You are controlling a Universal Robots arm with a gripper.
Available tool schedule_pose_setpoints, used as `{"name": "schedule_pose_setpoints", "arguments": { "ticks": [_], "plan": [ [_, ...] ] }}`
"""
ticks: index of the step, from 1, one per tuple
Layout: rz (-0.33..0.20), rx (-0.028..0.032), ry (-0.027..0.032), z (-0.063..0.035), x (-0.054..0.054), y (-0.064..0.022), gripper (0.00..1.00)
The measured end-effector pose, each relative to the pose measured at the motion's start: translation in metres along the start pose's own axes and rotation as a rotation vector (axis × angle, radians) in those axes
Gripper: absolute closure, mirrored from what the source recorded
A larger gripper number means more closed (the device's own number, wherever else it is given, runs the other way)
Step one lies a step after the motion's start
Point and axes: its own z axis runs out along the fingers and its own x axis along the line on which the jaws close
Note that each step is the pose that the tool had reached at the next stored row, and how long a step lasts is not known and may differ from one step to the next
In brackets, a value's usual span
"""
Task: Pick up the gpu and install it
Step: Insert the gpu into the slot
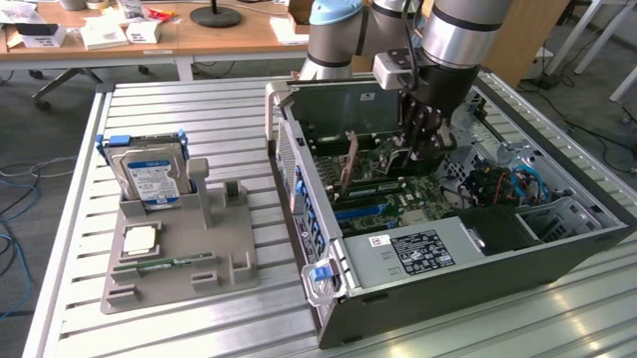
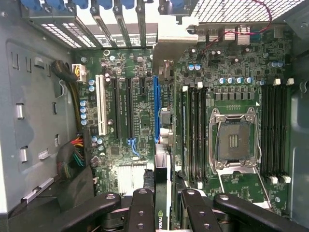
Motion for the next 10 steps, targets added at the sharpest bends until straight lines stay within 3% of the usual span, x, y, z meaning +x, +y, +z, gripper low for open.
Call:
{"name": "schedule_pose_setpoints", "arguments": {
  "ticks": [10],
  "plan": [
    [0.000,0.0001,-0.0004,0.0035,0.0000,0.0001,0.74]
  ]
}}
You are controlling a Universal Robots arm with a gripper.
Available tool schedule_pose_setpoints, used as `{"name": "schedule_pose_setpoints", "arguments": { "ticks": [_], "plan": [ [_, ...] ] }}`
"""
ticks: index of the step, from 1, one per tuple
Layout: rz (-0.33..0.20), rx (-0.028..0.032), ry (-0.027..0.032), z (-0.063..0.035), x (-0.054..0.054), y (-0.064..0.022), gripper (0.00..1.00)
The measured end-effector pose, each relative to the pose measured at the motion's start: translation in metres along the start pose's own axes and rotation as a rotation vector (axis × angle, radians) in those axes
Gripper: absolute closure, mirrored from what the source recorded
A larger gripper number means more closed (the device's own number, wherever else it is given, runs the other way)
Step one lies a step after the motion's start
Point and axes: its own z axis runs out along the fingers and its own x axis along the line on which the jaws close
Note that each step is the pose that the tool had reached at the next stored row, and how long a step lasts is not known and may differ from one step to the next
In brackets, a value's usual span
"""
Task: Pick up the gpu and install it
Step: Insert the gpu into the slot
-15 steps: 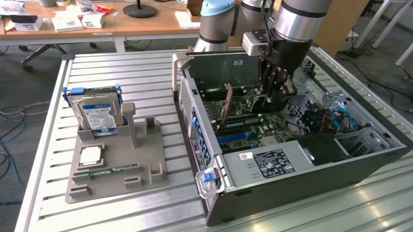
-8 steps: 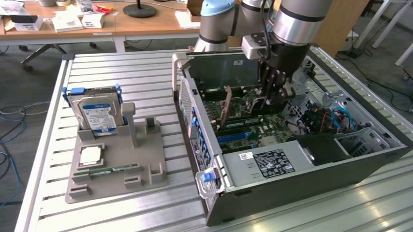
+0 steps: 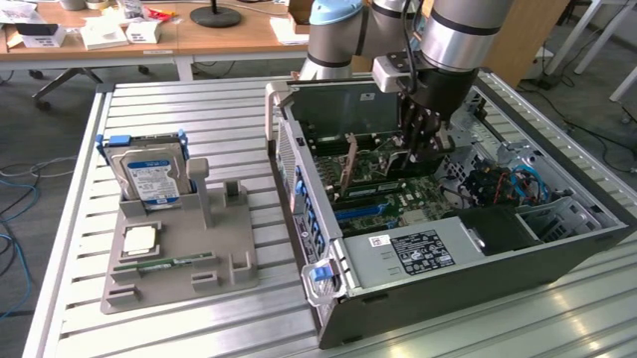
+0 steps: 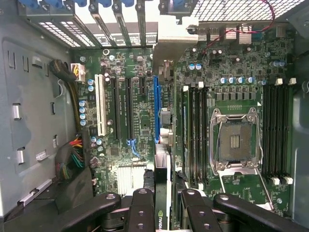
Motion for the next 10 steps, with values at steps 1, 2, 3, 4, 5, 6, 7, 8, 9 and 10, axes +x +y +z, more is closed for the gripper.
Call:
{"name": "schedule_pose_setpoints", "arguments": {
  "ticks": [1,2,3,4,5,6,7,8,9,10],
  "plan": [
    [0.000,0.0000,-0.0001,0.0006,0.0000,0.0000,0.74],
    [0.000,-0.0001,0.0002,0.0011,0.0001,0.0000,0.74],
    [0.000,-0.0001,0.0003,0.0019,0.0001,0.0000,0.74],
    [0.000,-0.0001,0.0002,0.0028,0.0001,0.0000,0.74],
    [0.000,-0.0001,0.0003,0.0036,0.0001,0.0001,0.74],
    [0.000,-0.0001,0.0003,0.0046,0.0002,0.0001,0.74],
    [0.000,-0.0001,0.0004,0.0053,0.0002,0.0001,0.74],
    [0.000,-0.0001,0.0004,0.0061,0.0002,0.0001,0.74],
    [0.000,-0.0001,0.0004,0.0066,0.0002,0.0001,0.74],
    [0.000,-0.0002,0.0006,0.0065,0.0002,0.0001,0.74]
  ]
}}
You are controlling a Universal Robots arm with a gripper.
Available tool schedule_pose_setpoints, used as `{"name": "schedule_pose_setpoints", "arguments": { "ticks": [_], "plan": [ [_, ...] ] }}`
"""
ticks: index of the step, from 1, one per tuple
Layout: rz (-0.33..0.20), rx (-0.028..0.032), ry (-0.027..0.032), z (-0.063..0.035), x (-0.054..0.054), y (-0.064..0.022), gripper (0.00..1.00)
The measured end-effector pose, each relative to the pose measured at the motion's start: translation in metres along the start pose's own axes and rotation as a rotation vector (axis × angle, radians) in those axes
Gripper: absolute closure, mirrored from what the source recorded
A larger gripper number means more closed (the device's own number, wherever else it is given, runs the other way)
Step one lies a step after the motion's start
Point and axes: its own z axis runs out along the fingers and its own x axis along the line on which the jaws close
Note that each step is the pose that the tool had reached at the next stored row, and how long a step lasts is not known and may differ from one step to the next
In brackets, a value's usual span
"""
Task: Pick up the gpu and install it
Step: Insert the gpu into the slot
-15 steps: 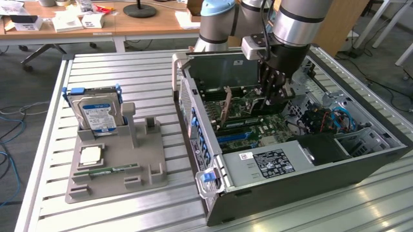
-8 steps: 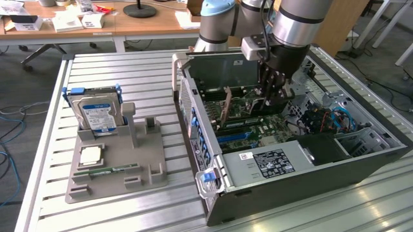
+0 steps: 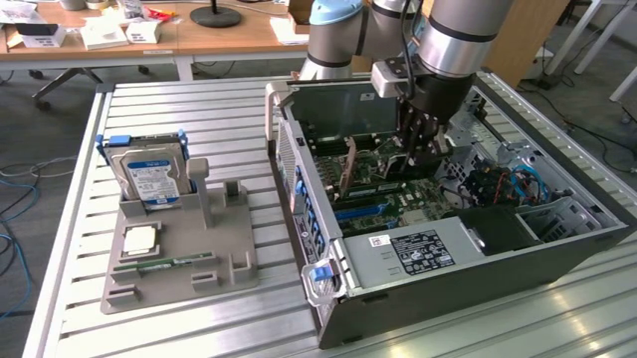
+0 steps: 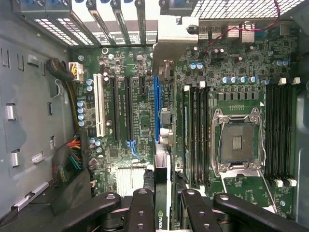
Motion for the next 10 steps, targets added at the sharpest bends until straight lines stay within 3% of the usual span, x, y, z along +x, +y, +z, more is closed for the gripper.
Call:
{"name": "schedule_pose_setpoints", "arguments": {
  "ticks": [10],
  "plan": [
    [0.000,0.0001,-0.0004,0.0034,0.0001,0.0001,0.74]
  ]
}}
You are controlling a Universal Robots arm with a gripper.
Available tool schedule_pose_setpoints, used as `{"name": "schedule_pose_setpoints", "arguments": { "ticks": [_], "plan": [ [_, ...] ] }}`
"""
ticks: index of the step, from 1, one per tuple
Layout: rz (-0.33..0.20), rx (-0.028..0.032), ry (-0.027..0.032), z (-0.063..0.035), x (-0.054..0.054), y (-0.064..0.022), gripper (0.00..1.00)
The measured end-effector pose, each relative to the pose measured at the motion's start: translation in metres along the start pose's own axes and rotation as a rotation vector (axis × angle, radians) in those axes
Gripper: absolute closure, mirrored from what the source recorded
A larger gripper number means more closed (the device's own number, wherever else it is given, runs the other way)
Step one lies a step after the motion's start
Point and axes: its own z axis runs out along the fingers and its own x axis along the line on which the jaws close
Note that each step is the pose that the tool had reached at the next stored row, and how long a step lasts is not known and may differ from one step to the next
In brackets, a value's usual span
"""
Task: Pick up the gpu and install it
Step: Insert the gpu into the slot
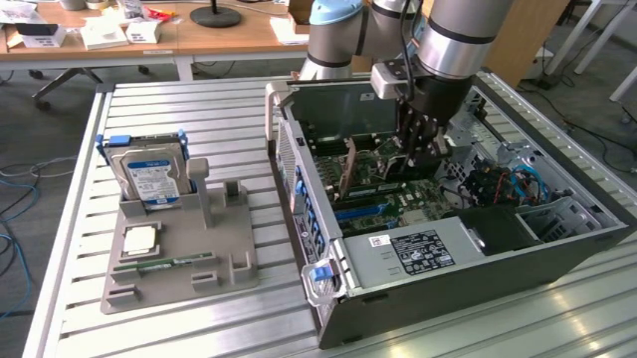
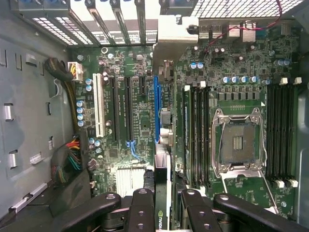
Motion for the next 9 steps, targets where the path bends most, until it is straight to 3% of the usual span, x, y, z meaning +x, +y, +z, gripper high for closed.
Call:
{"name": "schedule_pose_setpoints", "arguments": {
  "ticks": [9],
  "plan": [
    [0.000,-0.0001,0.0003,0.0034,0.0001,0.0001,0.74]
  ]
}}
